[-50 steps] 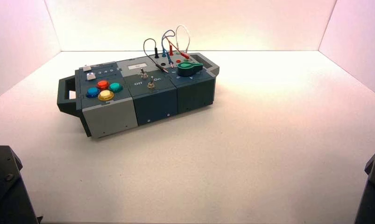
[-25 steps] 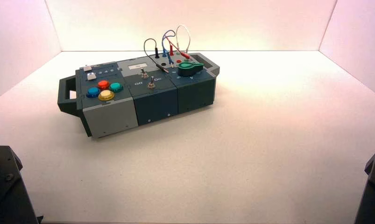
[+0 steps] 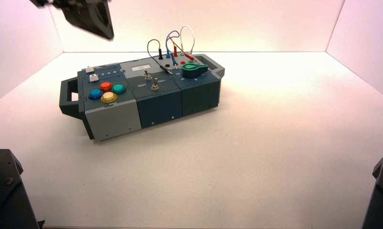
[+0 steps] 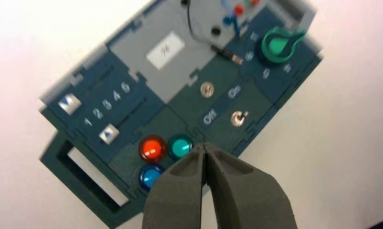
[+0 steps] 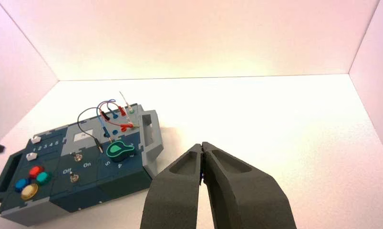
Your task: Push the green button with the left gripper.
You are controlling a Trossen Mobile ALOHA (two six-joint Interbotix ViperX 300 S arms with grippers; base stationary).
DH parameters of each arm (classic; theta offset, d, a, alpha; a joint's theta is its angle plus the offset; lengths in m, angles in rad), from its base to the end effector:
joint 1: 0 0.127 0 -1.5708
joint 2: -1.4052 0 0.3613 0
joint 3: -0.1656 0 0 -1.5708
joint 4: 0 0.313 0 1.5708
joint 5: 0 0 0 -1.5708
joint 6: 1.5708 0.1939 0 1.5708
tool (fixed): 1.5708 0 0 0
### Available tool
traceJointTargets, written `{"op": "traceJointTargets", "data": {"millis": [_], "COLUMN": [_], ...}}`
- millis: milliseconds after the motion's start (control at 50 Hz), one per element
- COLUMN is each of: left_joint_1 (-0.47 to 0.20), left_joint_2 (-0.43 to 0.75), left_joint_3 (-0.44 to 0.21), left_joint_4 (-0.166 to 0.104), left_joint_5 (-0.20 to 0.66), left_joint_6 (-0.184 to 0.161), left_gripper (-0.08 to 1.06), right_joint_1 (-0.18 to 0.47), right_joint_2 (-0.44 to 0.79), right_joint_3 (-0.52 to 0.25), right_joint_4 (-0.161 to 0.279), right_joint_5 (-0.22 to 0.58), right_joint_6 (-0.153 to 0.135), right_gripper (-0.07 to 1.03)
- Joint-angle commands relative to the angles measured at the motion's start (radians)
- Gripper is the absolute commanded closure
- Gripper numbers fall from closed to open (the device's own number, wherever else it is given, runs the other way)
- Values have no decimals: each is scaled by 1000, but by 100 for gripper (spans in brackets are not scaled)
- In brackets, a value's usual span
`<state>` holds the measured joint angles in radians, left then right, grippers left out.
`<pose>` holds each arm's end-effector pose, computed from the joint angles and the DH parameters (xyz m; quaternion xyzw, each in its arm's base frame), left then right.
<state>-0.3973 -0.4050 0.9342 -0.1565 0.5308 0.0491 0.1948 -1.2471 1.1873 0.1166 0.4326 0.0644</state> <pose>0.2522 -0.1224 0.1519 0.0435 0.5052 -0.1823 0.8424 0.1690 0.0430 0.2454 0.0696 0.1931 0.1034 0.9732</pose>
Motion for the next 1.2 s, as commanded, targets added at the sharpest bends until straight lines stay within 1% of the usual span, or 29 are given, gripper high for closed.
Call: {"op": "traceJointTargets", "data": {"millis": [20, 260, 420, 660, 900, 940, 1200], "left_joint_1": [-5, -6, -6, -6, -6, -6, -6], "left_joint_2": [55, 160, 206, 249, 281, 296, 337], "left_joint_3": [-26, -32, -46, -57, -58, -60, -69], "left_joint_4": [-3, -3, -2, 0, 6, 11, 15], "left_joint_5": [-9, -15, -18, -20, -25, -26, -32], "left_joint_6": [3, 5, 5, 5, 5, 5, 6], "left_gripper": [101, 101, 101, 101, 101, 100, 101], "right_joint_1": [2, 2, 0, 0, 2, 0, 0], "right_joint_2": [17, 15, 15, 15, 15, 15, 15], "right_joint_3": [-29, -29, -29, -29, -29, -29, -29], "right_joint_4": [5, 6, 8, 9, 9, 9, 9], "right_joint_5": [-6, -5, -5, -3, -2, -2, -2], "right_joint_6": [2, 3, 2, 2, 2, 2, 2], "right_gripper": [98, 98, 98, 98, 98, 98, 98]}}
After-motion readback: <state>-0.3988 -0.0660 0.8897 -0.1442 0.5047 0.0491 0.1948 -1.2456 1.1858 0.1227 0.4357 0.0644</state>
